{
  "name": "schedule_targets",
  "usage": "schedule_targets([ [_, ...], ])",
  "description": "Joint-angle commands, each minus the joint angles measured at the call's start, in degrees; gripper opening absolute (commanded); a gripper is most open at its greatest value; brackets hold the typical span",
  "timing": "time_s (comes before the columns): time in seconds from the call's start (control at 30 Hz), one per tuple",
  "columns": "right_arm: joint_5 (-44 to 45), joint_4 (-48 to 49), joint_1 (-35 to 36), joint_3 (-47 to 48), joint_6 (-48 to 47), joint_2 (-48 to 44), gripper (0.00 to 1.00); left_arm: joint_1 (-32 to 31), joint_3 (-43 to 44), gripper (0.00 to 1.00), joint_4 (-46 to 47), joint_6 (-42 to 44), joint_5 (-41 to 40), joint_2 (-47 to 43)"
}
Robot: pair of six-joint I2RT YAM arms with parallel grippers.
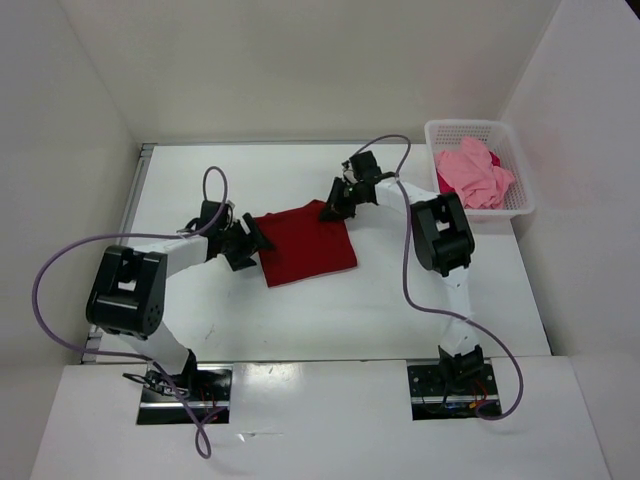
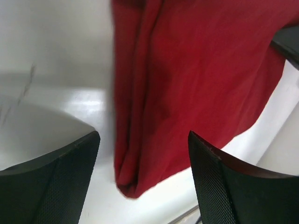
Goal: Fold and stack the t-shirts
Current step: Put the neatly folded tshirt into the corner of the board with the left arm
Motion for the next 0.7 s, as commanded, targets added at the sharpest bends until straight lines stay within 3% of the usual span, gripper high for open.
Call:
schedule_targets([
  [0.0,0.13,0.73,1.31,3.86,0.27,-6.97,0.22,0.05,3.08,0.84,2.19,2.96,1.25,4.82],
  [0.03,0.74,-0.32,1.31,3.86,-0.43,-8.55,0.31,0.05,3.09,0.81,2.19,2.96,1.86,6.83],
  [0.1,0.74,-1.38,1.31,3.07,-1.31,-13.47,0.37,0.05,3.61,0.76,3.69,2.96,1.87,8.60],
  [0.13,1.26,-2.17,1.31,2.46,-2.10,-15.23,0.39,0.05,3.61,0.66,4.91,2.96,1.87,10.09],
  [0.2,2.14,-2.18,1.31,-0.86,-2.11,-21.36,0.40,0.05,4.22,0.55,6.58,1.48,2.66,12.03],
  [0.23,2.15,-1.57,0.70,-2.45,-2.11,-23.40,0.41,0.05,4.23,0.41,7.81,0.85,3.27,12.56],
  [0.37,2.15,-0.07,-1.94,-12.54,-1.58,-33.25,0.41,-0.56,11.76,0.17,8.35,-0.82,3.80,14.59],
  [0.53,3.20,0.20,-6.67,-25.81,-1.05,-45.38,0.41,0.66,28.02,0.08,4.49,-1.61,1.52,18.19],
  [0.67,2.68,-1.47,-10.02,-32.77,-2.28,-51.36,0.41,6.37,39.63,0.08,2.55,-2.14,1.51,21.53],
])
